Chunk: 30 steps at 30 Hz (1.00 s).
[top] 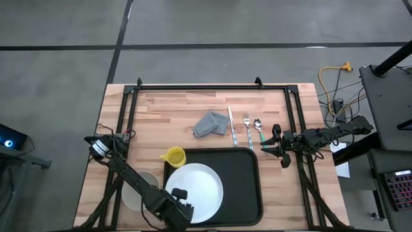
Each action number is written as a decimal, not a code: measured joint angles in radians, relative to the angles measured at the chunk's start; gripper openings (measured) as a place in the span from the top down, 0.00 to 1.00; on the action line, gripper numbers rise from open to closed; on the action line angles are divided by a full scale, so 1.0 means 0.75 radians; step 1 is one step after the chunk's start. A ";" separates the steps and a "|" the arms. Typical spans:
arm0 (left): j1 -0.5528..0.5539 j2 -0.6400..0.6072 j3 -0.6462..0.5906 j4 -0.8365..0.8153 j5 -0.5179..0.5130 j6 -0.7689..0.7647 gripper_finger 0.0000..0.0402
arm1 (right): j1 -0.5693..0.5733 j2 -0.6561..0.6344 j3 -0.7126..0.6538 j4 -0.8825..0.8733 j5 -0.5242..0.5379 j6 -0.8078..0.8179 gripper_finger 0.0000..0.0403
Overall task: Set up tray
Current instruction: Put the white plate on the black serving tray below the yellow mug, then put the brown bowl on the white plate
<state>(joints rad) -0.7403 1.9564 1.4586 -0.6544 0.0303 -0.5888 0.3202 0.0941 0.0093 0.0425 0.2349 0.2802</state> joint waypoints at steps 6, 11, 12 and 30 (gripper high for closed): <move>0.001 0.000 0.000 -0.024 -0.001 0.001 0.62 | 0.000 0.000 0.000 0.000 0.000 0.000 0.72; 0.001 0.000 0.000 -0.023 0.007 -0.070 0.53 | 0.000 0.000 0.000 0.000 0.000 0.000 0.72; 0.001 0.000 0.000 -0.023 0.021 -0.079 0.52 | 0.000 0.000 0.000 0.000 0.000 0.000 0.72; 0.001 -0.090 0.000 -0.160 0.133 -0.365 0.52 | 0.000 0.000 0.000 0.000 0.000 0.000 0.72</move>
<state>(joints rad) -0.7399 1.8892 1.4586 -0.7745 0.1299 -0.8624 0.3202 0.0944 0.0095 0.0426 0.2348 0.2802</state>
